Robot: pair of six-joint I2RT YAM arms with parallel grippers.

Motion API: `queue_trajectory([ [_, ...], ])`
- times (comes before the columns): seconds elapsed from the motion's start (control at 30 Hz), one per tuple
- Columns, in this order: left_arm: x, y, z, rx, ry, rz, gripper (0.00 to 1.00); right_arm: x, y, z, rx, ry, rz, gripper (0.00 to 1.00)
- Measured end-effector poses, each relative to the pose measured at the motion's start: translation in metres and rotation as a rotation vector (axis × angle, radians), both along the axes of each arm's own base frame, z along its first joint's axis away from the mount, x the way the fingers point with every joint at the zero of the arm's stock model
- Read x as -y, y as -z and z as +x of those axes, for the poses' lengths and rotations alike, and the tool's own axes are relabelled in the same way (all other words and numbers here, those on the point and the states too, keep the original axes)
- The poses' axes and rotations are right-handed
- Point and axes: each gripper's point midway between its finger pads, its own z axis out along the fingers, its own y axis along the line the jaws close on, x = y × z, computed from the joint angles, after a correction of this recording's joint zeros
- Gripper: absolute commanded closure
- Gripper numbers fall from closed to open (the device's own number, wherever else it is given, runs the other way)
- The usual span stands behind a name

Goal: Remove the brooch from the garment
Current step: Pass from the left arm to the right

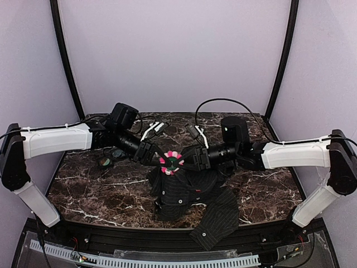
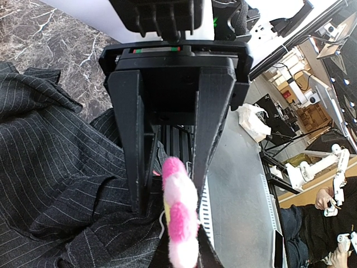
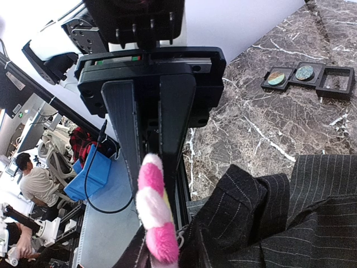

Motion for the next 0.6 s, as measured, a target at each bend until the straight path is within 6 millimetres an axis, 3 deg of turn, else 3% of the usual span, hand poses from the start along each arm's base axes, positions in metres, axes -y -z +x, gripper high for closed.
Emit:
queue_trajectory([
  [0.3, -0.001, 0.001, 0.002, -0.005, -0.008, 0.007, 0.99, -0.004, -0.002, -0.001, -0.007, -0.013, 0.013, 0.99],
  [0.4, -0.002, 0.002, 0.003, -0.002, -0.014, 0.010, 0.99, -0.004, -0.003, 0.000, -0.024, -0.003, 0.014, 1.00],
  [0.47, -0.002, 0.003, 0.006, 0.005, -0.026, 0.017, 0.88, -0.004, -0.002, 0.003, -0.028, 0.015, 0.011, 1.00],
  [0.57, -0.002, 0.008, 0.013, 0.032, -0.064, 0.045, 0.56, -0.004, 0.002, 0.008, -0.033, 0.058, -0.001, 1.00],
  [0.6, -0.002, 0.010, 0.017, 0.045, -0.081, 0.055, 0.50, -0.004, 0.003, 0.012, -0.033, 0.084, -0.006, 1.00],
])
